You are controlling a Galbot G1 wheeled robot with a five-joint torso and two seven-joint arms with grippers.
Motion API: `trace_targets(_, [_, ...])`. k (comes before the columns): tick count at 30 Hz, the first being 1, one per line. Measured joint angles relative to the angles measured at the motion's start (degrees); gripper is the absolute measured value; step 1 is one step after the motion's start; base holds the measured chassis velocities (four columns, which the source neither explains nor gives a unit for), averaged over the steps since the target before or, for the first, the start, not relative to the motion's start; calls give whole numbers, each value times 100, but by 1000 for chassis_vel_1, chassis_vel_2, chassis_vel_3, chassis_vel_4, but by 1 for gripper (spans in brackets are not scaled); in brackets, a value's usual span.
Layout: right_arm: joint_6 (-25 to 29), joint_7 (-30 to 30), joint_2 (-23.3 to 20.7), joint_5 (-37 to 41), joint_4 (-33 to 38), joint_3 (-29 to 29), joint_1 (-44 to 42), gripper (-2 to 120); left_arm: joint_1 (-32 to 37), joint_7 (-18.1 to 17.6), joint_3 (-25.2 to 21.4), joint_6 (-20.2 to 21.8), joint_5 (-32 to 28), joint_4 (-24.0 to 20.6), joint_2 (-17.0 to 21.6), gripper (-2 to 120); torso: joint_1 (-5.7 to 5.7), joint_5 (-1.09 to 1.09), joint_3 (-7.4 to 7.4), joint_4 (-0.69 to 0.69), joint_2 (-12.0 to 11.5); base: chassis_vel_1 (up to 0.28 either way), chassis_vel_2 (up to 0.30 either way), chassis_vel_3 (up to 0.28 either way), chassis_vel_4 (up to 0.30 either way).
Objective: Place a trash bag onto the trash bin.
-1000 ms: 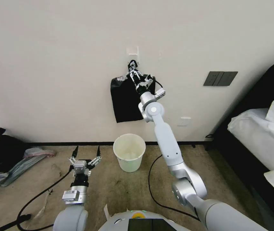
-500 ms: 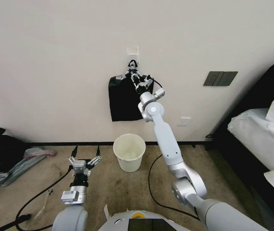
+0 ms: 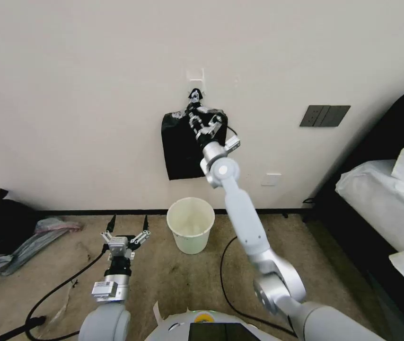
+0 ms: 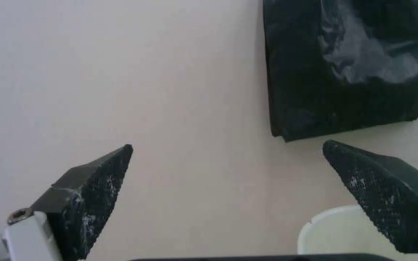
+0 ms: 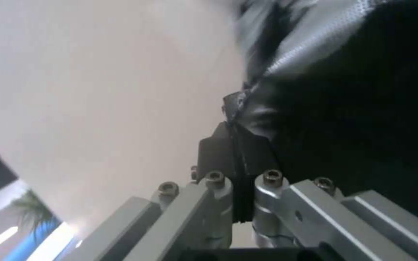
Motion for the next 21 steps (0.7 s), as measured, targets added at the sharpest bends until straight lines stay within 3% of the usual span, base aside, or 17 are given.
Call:
trace_targets(13, [-18, 137, -472, -560, 1222, -404, -1225, 0, -161, -28, 199, 50, -30, 43, 39, 100, 0, 1, 0, -1, 0, 0, 0, 0, 0])
trace_targets(21, [23, 120, -1313, -1074, 1850, -502, -1852, 0, -169, -36, 194, 118, -142, 16, 162, 100, -1, 2, 0, -2, 0, 0, 0, 0, 0])
